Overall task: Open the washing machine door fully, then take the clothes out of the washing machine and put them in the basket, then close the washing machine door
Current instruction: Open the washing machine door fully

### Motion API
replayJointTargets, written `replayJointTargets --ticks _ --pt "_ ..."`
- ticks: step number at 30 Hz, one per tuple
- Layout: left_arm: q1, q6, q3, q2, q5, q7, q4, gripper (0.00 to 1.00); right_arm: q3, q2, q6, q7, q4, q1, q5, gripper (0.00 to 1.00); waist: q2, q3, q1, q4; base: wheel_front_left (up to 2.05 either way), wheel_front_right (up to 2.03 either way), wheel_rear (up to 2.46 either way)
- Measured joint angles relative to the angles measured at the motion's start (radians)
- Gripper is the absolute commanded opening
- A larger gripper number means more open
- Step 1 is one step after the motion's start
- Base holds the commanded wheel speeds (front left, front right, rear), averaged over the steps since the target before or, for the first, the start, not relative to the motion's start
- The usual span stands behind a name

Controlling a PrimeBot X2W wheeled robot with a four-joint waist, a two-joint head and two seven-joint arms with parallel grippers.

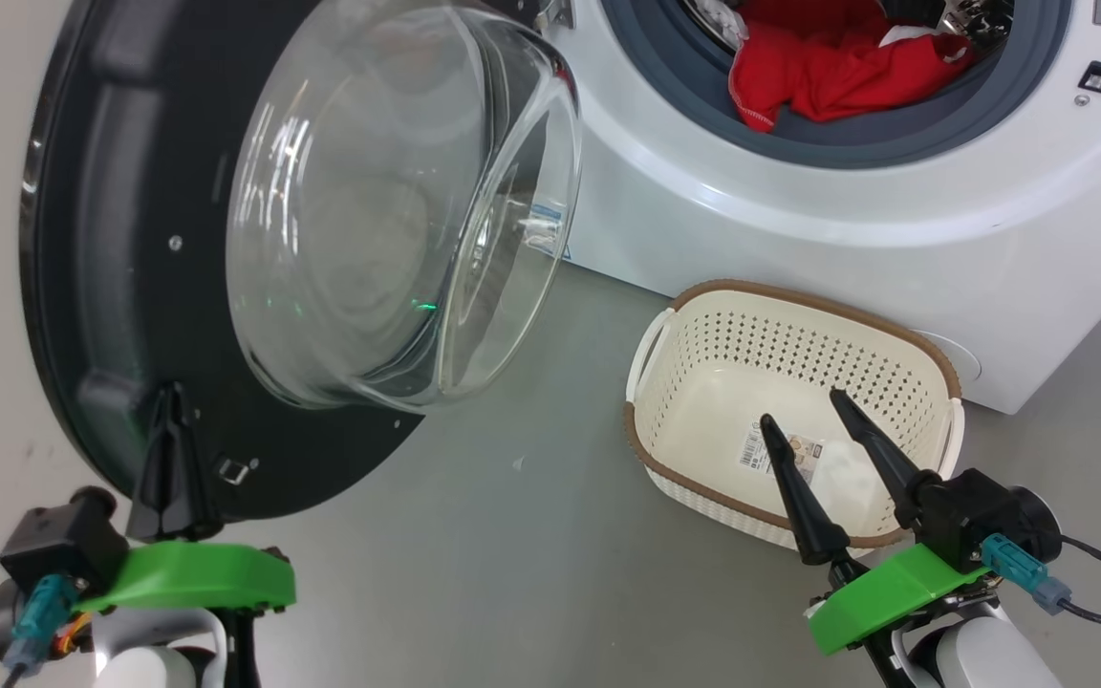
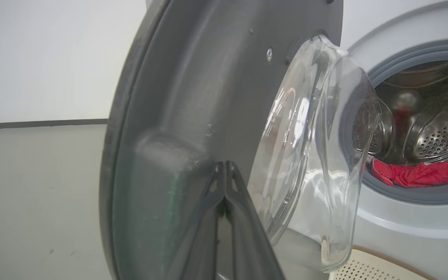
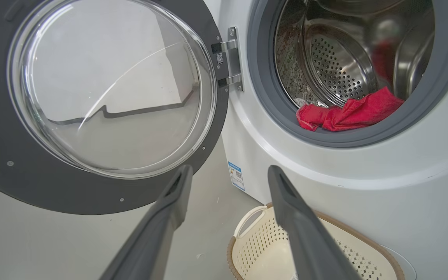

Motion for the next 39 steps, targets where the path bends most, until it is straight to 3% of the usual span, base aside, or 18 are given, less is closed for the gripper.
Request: replayJointTargets --ticks 17,39 --pt "-0.078 -0.021 0.092 0.001 -0.037 -0.035 0.131 0.00 0.011 0.000 0.000 0.031 -0.025 0.000 -0.034 1.00 0.0000 0.022 0.0000 0.000 0.00 0.00 0.00" --pt "-0.188 -0.109 0.232 -0.002 0.002 -0.039 0.273 0.00 0.014 -0.001 0.000 0.062 -0.054 -0.001 -0.051 1.00 0.0000 0.046 0.0000 -0.008 0.00 0.00 0.00"
